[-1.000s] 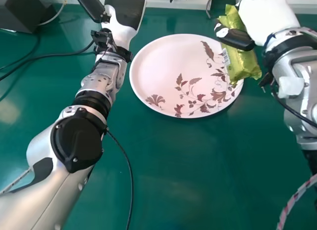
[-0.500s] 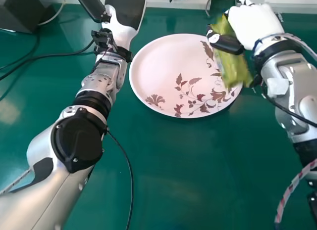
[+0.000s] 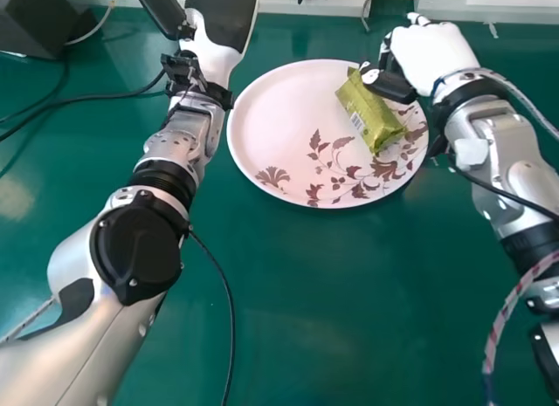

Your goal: Pick up biscuit and place it in the plate

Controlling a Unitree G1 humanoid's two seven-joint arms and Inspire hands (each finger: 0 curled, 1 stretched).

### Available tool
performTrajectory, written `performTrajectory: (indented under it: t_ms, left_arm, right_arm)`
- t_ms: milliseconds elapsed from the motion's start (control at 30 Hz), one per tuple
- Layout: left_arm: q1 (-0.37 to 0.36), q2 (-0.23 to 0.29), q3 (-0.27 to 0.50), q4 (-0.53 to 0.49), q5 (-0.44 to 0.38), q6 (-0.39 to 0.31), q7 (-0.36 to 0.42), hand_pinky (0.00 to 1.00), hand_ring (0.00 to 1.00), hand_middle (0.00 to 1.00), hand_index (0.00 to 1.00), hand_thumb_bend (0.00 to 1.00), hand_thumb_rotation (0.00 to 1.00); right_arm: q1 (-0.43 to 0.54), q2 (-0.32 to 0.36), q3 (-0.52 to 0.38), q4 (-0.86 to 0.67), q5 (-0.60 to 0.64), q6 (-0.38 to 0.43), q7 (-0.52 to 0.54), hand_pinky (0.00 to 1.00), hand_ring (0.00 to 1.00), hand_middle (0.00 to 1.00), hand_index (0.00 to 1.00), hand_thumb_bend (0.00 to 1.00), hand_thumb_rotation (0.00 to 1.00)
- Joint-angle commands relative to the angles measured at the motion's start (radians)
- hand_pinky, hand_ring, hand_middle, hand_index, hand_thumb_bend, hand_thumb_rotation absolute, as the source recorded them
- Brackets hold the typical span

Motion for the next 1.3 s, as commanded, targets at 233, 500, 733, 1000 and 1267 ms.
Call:
performTrajectory:
  t_ms: [233,500,733,1000,1267]
  left_arm:
    - [0.003,-0.008,-0.002,-0.002,0.003,0.000,-0.002,0.91,0.89,0.95,1.00,0.95,0.51]
    - [0.005,-0.004,-0.007,-0.001,0.009,0.004,-0.013,0.89,0.89,0.94,1.00,0.94,0.50]
    - [0.008,-0.007,-0.005,-0.001,0.009,-0.003,-0.015,0.92,0.90,0.96,1.00,0.94,0.51]
    - [0.004,-0.022,-0.002,-0.007,0.002,-0.034,0.002,0.89,0.89,0.95,1.00,0.94,0.50]
    - [-0.001,-0.031,-0.019,-0.014,0.012,-0.057,-0.022,0.90,0.89,0.95,1.00,0.94,0.51]
  right_arm:
    - [-0.035,0.011,0.027,0.055,0.019,-0.013,-0.039,0.07,0.14,0.47,0.48,0.52,0.00]
    - [-0.035,0.008,0.034,0.064,0.025,-0.025,-0.066,0.07,0.15,0.47,0.48,0.53,0.00]
    - [-0.041,0.013,0.033,0.073,0.040,-0.022,-0.056,0.11,0.20,0.48,0.48,0.53,0.00]
    - [-0.024,0.004,0.029,0.068,0.041,-0.040,-0.096,0.16,0.28,0.55,0.48,0.52,0.03]
    - [-0.009,-0.005,0.023,0.058,0.057,-0.063,-0.122,0.21,0.36,0.67,0.49,0.74,0.32]
